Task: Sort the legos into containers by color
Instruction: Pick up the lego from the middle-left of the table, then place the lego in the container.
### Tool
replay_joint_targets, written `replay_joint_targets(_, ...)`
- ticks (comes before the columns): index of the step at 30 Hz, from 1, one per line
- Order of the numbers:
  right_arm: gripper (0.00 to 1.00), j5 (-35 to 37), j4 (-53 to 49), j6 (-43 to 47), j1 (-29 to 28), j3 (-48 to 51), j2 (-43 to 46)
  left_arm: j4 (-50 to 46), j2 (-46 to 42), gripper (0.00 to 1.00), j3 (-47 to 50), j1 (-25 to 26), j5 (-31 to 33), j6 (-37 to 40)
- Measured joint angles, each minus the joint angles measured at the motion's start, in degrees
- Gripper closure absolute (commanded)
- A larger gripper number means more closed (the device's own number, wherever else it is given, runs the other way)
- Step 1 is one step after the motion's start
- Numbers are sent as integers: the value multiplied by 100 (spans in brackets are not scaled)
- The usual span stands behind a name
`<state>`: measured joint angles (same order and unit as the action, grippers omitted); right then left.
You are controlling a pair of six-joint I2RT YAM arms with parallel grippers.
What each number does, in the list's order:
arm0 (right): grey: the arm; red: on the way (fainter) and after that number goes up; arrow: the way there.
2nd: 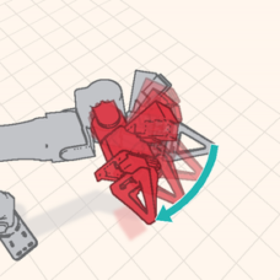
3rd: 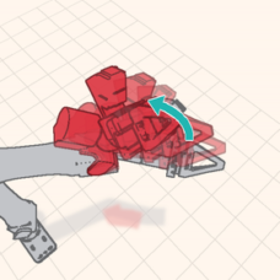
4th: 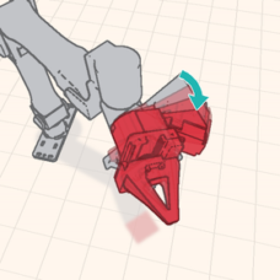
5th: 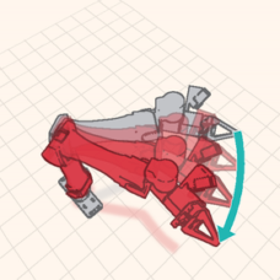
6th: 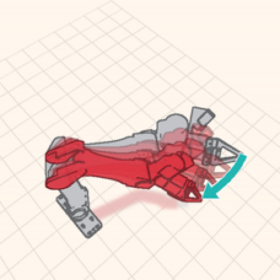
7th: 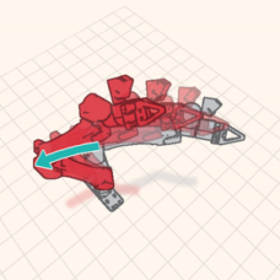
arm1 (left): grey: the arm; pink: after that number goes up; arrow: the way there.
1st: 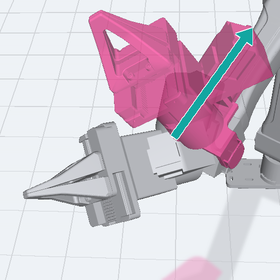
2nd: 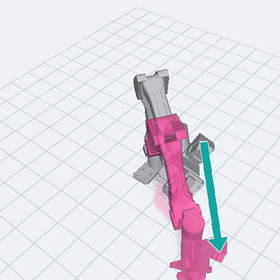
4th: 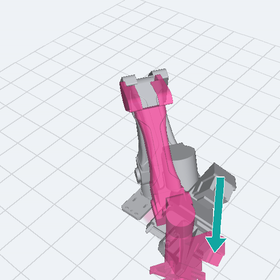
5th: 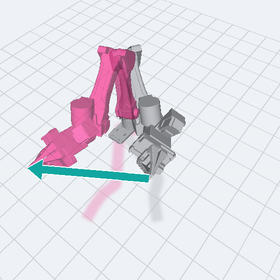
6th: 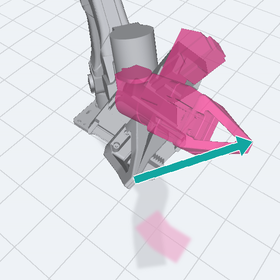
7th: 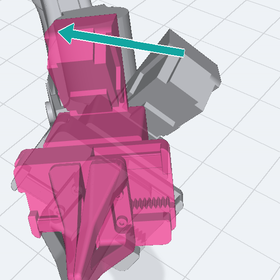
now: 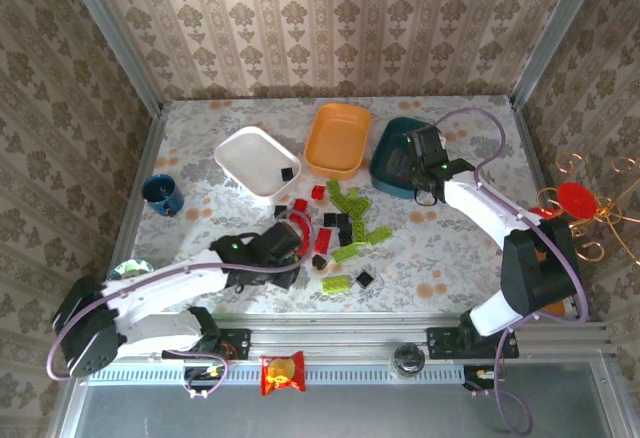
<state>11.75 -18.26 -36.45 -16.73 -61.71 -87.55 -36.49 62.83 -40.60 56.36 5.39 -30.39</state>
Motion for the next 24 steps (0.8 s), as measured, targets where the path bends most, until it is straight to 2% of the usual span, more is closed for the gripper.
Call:
replay_joint_targets(4,17,-17,94,-52,-50,291,282,323,96,71,-874,-901,-136,350)
replay_joint_targets(8,17,-35,162,-125,-225,487,374,1038,1235,71,-2083,-1641,-380,717)
replay_joint_targets(15,17,-39,162,-133,-590,852,472,1805,3766,72,-4411,-1974,-800,968)
replay_joint_targets(20,17,-63,157,-131,-767,1082,590,1711,5357,72,-5952,-2011,-970,1012)
replay_joint_targets(24,17,-164,140,-129,-927,1235,800,1375,6290,71,-6881,-2015,-1003,1058)
